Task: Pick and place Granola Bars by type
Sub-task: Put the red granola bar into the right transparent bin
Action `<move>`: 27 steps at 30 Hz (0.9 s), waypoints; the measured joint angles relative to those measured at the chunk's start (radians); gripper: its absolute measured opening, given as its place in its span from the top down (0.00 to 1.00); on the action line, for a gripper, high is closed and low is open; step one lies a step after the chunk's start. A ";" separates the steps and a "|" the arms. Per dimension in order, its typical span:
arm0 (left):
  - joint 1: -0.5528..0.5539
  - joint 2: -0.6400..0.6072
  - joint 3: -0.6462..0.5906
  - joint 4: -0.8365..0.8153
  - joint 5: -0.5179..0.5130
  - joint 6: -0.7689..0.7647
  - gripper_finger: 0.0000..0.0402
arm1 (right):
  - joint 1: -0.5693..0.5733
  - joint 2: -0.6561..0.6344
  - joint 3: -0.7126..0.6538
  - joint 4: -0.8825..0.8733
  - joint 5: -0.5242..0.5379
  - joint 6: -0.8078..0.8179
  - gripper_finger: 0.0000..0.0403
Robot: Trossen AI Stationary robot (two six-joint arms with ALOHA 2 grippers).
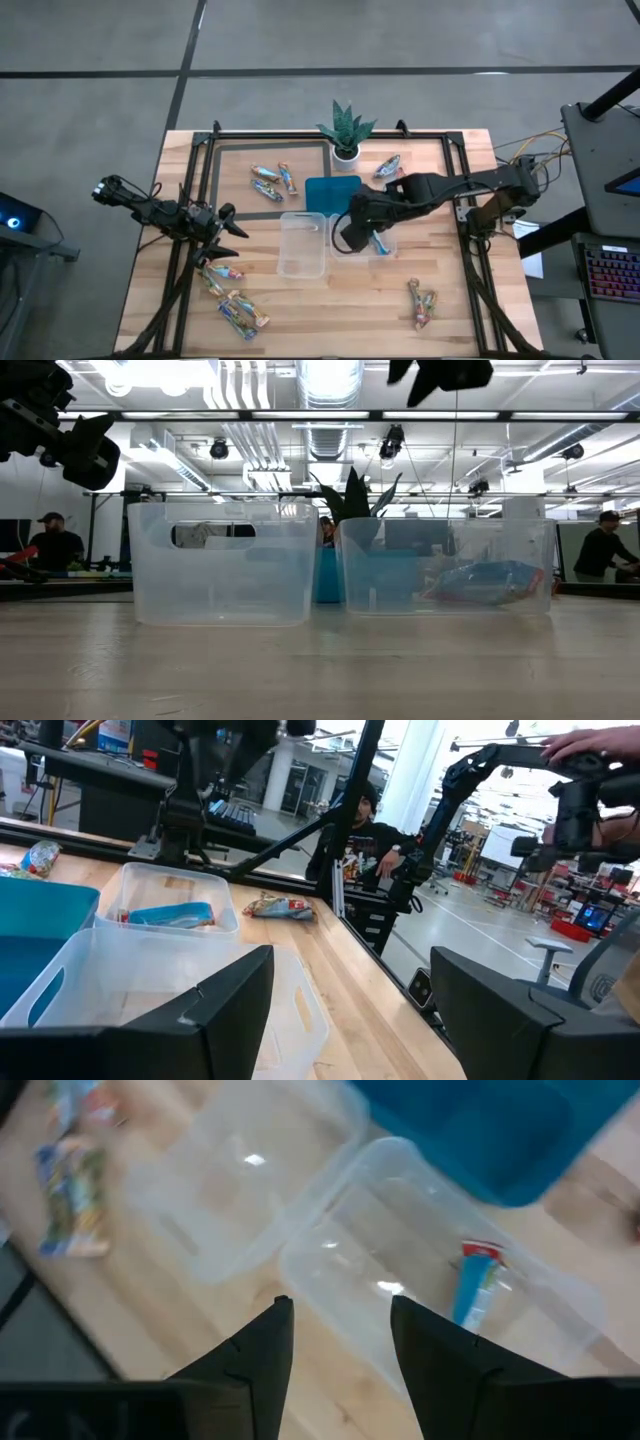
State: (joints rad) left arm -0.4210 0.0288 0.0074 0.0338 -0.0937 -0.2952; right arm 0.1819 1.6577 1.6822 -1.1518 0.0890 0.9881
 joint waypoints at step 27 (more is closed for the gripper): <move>0.000 0.000 0.000 0.000 0.000 0.000 0.38 | 0.253 -0.046 0.092 -0.109 -0.131 -0.455 0.60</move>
State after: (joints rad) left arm -0.4213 0.0288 0.0072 0.0338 -0.0937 -0.2953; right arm 0.4352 1.6121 1.7745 -1.2609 -0.0417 0.5336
